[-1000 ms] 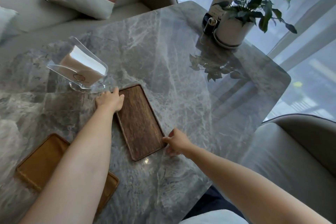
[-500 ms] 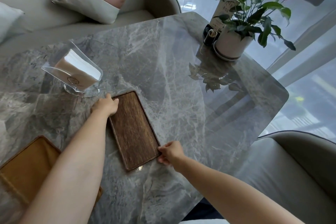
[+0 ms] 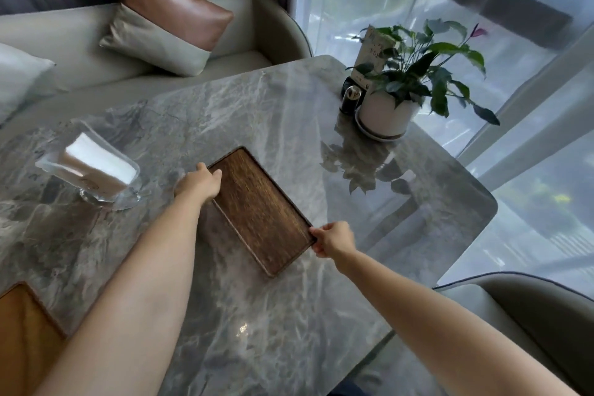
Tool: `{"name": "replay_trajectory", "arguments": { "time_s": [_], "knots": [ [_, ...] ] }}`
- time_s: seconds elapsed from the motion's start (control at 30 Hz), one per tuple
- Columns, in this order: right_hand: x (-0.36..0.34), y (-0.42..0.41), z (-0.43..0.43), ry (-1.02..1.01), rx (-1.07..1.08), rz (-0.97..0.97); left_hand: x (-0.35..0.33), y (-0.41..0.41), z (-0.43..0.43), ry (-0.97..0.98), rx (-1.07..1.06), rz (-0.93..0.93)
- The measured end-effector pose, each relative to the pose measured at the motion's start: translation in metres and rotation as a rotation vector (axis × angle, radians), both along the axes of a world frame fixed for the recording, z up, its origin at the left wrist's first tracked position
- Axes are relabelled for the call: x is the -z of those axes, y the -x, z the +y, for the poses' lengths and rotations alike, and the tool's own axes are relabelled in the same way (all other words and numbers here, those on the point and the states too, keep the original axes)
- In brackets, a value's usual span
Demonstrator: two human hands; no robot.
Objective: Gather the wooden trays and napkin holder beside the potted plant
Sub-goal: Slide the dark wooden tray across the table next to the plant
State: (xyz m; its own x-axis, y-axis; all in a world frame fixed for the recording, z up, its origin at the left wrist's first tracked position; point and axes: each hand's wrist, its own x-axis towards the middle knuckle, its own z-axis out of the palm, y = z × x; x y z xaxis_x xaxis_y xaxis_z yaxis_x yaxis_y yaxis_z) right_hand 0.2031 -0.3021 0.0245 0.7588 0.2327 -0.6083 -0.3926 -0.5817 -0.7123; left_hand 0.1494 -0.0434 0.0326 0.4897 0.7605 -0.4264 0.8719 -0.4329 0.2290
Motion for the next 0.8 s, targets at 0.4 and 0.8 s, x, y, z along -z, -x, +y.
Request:
{"name": "replay_trajectory", "arguments": {
  "time_s": [0.4, 0.8],
  "knots": [
    [-0.011, -0.16, -0.05, 0.0, -0.028, -0.12, -0.004, -0.151, -0.045, 0.031, -0.025, -0.04],
    [0.028, -0.257, -0.067, 0.041, 0.014, -0.057, 0.027, -0.256, -0.063, 0.083, -0.002, -0.014]
  ]
}}
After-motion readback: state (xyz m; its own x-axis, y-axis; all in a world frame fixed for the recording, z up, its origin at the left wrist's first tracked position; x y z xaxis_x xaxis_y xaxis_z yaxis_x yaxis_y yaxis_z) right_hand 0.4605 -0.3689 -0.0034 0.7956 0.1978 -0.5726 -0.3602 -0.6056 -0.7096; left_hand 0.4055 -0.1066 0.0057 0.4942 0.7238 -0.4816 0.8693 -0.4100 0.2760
